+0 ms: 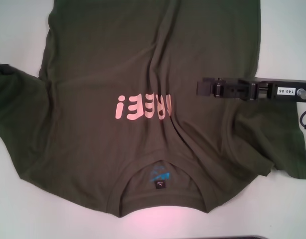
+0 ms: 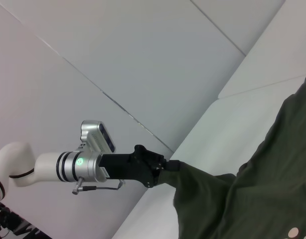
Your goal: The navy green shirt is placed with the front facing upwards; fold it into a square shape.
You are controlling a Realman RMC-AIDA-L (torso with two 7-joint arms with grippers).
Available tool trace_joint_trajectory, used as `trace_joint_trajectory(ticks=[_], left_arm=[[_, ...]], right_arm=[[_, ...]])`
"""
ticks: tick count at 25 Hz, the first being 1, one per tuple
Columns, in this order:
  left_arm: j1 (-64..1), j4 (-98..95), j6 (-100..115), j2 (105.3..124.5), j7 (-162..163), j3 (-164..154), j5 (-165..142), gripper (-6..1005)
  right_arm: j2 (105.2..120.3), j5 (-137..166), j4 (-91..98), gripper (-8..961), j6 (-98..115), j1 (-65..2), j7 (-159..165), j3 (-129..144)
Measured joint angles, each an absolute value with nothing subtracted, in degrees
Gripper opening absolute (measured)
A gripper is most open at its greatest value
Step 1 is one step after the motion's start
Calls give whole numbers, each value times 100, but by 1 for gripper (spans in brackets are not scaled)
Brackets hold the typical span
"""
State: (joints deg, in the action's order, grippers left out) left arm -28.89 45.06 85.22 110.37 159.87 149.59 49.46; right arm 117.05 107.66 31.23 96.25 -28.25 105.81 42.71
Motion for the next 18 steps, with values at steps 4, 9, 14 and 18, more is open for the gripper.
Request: trace_joint_trajectory(ticks=[4, 9, 14, 18], left_arm=[[-2984, 4506, 8565, 11188, 15986, 14937, 5005, 5], [-3107, 4560, 8700, 11390, 15984, 14916, 5079, 5], [-3239, 4704, 8735, 11601, 15982, 14899, 5080, 5], [-3390, 4702, 8650, 11716, 15980, 14893, 5080, 5]], right_arm=[[11705, 10766, 3120, 913, 9622, -2838, 10582, 4285], [11706, 10766, 3120, 914, 9619, -2839, 10582, 4290], [11706, 10771, 3120, 914, 9605, -2835, 10582, 4289], [11706, 10774, 3119, 914, 9605, -2822, 10582, 4289]])
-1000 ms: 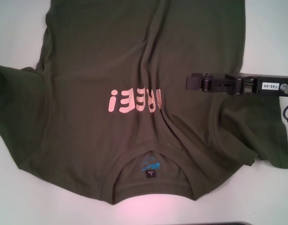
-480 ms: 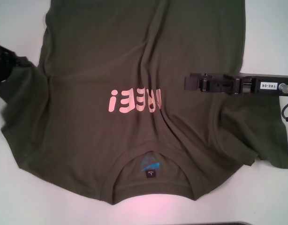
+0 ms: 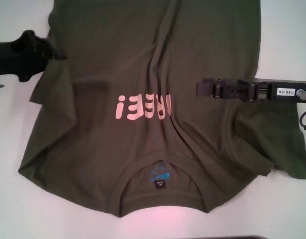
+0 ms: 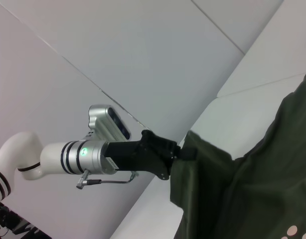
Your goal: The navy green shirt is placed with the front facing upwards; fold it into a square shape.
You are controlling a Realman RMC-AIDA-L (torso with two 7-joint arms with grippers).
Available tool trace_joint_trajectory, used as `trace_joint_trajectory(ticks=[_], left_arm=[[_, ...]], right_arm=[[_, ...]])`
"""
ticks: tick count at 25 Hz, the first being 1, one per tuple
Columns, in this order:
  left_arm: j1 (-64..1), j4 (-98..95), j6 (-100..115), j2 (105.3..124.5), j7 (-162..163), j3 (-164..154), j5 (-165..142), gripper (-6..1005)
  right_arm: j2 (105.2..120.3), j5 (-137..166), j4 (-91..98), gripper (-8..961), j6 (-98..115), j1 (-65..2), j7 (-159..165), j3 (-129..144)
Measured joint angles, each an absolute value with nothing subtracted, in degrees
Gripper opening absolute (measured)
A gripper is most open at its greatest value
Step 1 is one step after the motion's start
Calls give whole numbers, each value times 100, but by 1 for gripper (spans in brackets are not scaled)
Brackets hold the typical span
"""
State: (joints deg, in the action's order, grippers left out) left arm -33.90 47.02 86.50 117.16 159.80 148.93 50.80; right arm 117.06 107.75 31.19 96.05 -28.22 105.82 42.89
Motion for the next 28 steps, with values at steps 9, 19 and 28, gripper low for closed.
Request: trace_joint_trajectory(ticks=[9, 19, 28], left_arm=[[-3616, 4450, 8085, 11912, 15978, 14742, 5077, 5], [-3663, 4403, 7594, 12166, 15966, 14514, 5080, 5], [-3718, 4389, 7466, 12247, 15603, 14552, 5089, 142]], right_arm=[[11706, 10775, 3119, 914, 9631, -2782, 10582, 4289], [11703, 10793, 3111, 914, 9642, -2767, 10582, 4285], [11696, 10907, 3111, 912, 9617, -2724, 10582, 4242]])
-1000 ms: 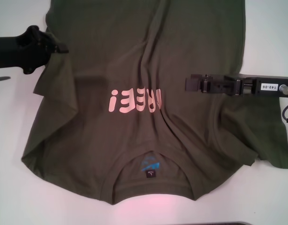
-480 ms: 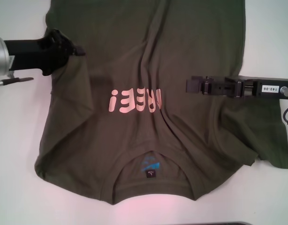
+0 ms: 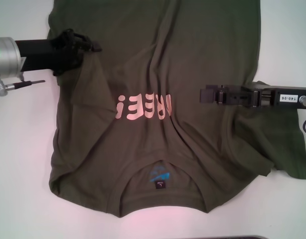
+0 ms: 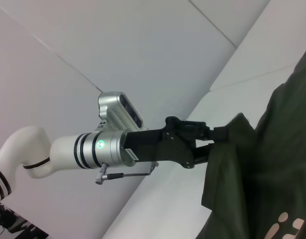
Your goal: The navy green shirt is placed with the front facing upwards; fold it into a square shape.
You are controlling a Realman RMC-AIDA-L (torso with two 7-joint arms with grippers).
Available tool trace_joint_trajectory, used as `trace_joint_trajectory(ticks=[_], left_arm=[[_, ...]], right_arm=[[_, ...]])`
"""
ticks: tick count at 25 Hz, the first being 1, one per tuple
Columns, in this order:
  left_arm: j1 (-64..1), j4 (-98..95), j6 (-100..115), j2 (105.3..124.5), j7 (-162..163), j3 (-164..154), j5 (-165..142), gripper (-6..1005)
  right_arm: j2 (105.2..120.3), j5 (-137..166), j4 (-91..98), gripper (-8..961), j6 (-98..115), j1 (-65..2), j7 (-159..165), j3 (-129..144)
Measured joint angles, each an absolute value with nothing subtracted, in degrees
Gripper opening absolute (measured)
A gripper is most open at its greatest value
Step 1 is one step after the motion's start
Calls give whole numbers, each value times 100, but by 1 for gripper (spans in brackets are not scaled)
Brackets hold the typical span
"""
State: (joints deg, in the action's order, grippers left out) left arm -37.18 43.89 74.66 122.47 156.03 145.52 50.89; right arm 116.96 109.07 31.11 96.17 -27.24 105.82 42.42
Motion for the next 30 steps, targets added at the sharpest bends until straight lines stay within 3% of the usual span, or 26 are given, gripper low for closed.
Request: trace_joint_trajectory(ticks=[7, 16, 25, 30], left_arm=[[-3735, 4257, 7701, 11970, 15660, 14482, 5089, 419], [-3726, 4365, 8295, 11955, 15291, 14504, 5474, 699], [-3416, 4908, 8361, 11760, 15474, 14453, 5451, 723], [-3405, 4943, 8237, 11759, 15421, 14267, 5337, 723]], right_arm=[[11684, 10907, 3111, 912, 9605, -2723, 10581, 4242], [11658, 10907, 3113, 912, 9628, -2708, 10554, 4245], [11545, 10909, 3175, 911, 9591, -2647, 10444, 4247], [11458, 11087, 3180, 911, 9554, -2649, 10384, 4283]])
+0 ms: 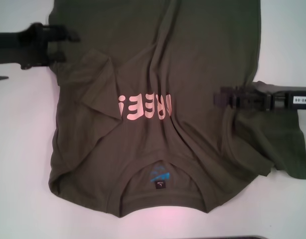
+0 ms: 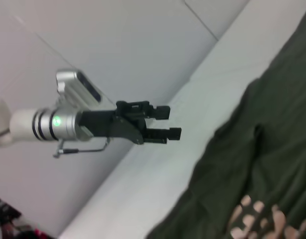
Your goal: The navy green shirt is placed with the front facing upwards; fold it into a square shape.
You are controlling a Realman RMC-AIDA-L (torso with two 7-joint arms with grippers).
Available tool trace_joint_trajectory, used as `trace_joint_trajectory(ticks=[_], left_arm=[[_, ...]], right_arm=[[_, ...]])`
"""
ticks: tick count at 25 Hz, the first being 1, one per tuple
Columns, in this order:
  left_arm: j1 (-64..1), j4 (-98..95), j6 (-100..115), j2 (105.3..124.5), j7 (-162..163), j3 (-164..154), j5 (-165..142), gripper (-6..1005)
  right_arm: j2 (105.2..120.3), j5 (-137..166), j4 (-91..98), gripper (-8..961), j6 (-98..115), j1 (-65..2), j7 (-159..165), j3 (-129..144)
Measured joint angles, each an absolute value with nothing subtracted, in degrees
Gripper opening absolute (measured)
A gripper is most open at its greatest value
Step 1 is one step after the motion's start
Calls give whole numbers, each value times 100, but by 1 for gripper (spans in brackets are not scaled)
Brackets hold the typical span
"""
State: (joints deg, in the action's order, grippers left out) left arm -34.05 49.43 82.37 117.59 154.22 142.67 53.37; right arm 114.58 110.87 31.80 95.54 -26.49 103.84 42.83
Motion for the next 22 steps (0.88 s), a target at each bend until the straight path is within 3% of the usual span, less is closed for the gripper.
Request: trace_joint_trajectory(ticks=[5, 10, 22], left_arm=[[-3385, 4925, 8173, 11782, 15337, 13908, 4971, 724], [-3288, 4903, 8153, 11921, 15300, 13867, 4944, 724], [-3115, 4822, 7907, 12011, 15300, 13566, 4724, 720]], right_arm=[[11392, 11293, 3182, 911, 9572, -2665, 10366, 4257], [11347, 11299, 3182, 911, 9521, -2673, 10357, 4247], [11336, 11303, 3182, 911, 9518, -2689, 10344, 4245]])
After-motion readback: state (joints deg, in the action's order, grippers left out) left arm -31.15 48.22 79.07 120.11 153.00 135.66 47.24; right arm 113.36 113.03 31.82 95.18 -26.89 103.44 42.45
